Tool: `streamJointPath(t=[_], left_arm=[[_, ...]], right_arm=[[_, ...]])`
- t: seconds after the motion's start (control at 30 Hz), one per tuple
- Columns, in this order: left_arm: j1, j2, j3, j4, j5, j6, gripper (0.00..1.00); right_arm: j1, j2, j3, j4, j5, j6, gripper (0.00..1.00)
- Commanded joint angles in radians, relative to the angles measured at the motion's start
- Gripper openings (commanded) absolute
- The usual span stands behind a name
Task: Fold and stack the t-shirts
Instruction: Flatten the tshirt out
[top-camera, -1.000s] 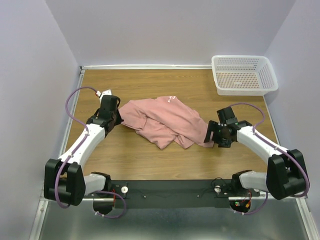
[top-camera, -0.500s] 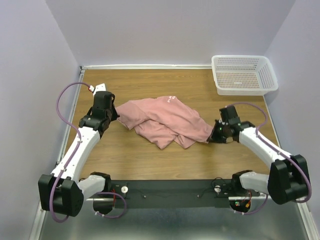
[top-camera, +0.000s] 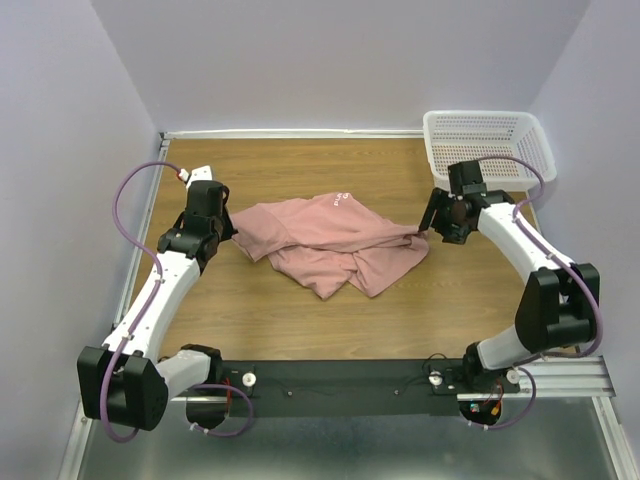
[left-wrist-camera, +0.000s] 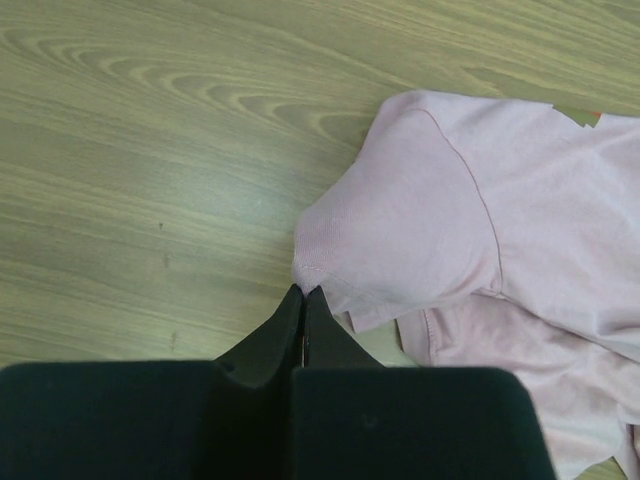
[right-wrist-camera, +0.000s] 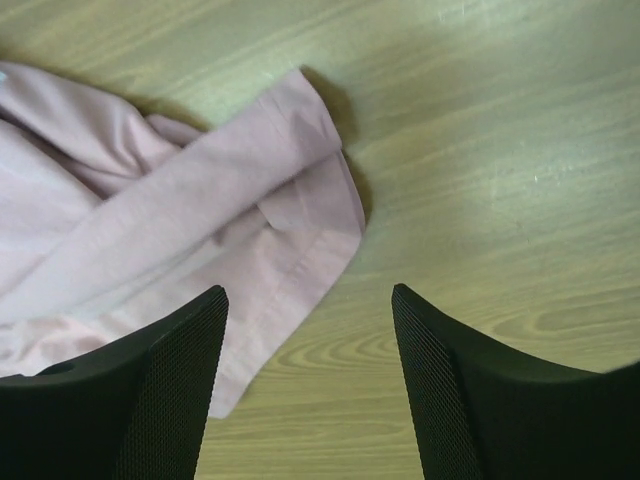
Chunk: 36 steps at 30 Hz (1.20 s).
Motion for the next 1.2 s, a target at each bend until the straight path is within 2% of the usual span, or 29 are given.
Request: streamJointPath(t=[0.0,0.13,0.27,0.37,0.63,1.17], left_arm=[[0.005,0.000,0.012,0.008,0.030,0.006,0.00],[0.005,-0.001,0.005,0.017,0.045,0.004,0.00],[0.005,-0.004,-0.005,0.017,0.054,0.003,0.00],[0.005,-0.012,-0.009,0.016,0.053,0.001,0.00],[0.005,-0.020,-0.003,0.001,0.044,-0.005,0.00],[0.005,-0.010,0.006,-0.012,0.033,-0.003,0.00]], right_arm=[[0.002,-0.061,-0.068,-0.028,-0.006,0.017,0.75],[0.002,-0.116,-0.100,0.047,-0.042,0.045,0.75],[-0.003,-0.049,-0.079,0.067,-0.027,0.016,0.73],[-0.029,-0.021,-0.088,0.134,-0.084,0.039,0.70],[-0.130,0.027,-0.194,0.399,-0.214,0.218,0.68],[-0.132,0.094,-0.335,0.633,-0.313,0.477,0.67]])
